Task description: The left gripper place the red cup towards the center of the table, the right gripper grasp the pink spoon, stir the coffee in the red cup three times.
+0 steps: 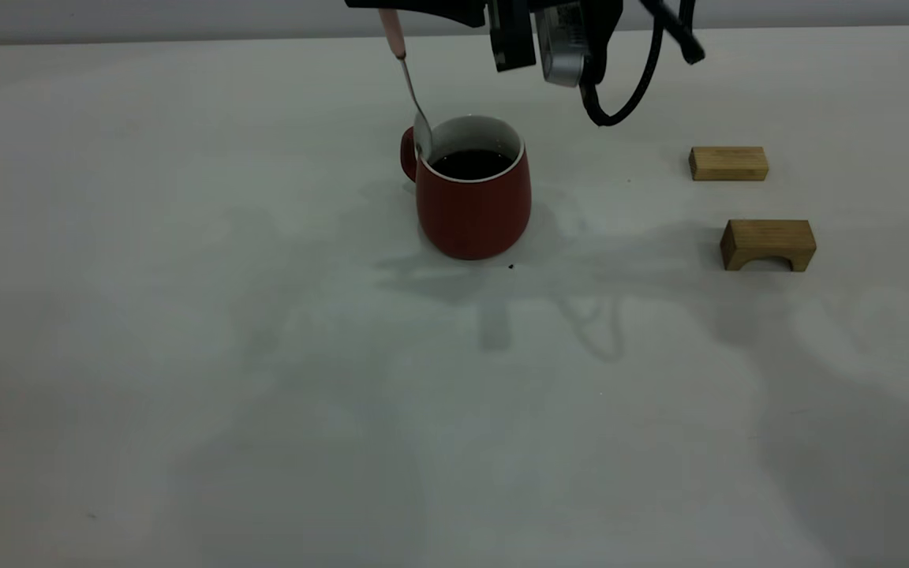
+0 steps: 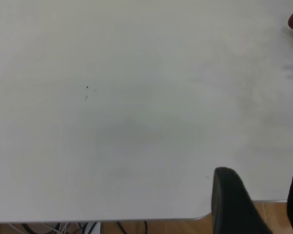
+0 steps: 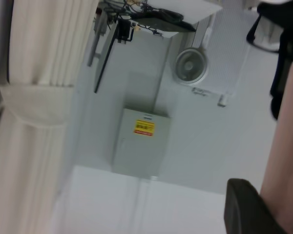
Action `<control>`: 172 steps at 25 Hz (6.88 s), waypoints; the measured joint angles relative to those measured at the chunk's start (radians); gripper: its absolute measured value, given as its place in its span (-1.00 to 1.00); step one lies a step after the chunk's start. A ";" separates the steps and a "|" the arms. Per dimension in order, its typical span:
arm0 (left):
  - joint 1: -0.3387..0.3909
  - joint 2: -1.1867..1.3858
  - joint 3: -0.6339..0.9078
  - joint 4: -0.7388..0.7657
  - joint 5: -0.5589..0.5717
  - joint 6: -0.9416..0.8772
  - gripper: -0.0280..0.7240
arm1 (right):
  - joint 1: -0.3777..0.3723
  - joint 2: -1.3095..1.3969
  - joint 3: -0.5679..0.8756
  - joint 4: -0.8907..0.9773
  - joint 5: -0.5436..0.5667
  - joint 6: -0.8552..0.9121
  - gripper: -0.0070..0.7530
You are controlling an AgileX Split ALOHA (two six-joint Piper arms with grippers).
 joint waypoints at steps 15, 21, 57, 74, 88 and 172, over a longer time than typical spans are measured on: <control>0.000 0.000 0.000 0.000 0.000 0.000 0.02 | -0.066 0.094 -0.098 0.004 -0.005 -0.037 -0.62; 0.000 0.000 0.000 0.000 0.000 0.000 0.02 | -0.119 0.166 -0.110 -0.010 -0.004 -0.036 -0.62; 0.000 0.000 0.000 0.000 0.001 0.000 0.02 | -0.107 0.306 -0.236 -0.006 0.000 0.014 -0.62; 0.000 0.000 0.000 0.000 0.001 0.000 0.02 | -0.070 0.320 -0.265 0.005 -0.001 0.015 -0.62; 0.000 0.000 0.000 0.000 0.001 0.000 0.02 | -0.142 0.279 -0.140 -0.025 0.012 0.012 -0.62; 0.000 0.000 0.000 0.000 0.001 0.001 0.02 | -0.283 -2.248 0.877 -1.801 -0.011 -0.358 -0.36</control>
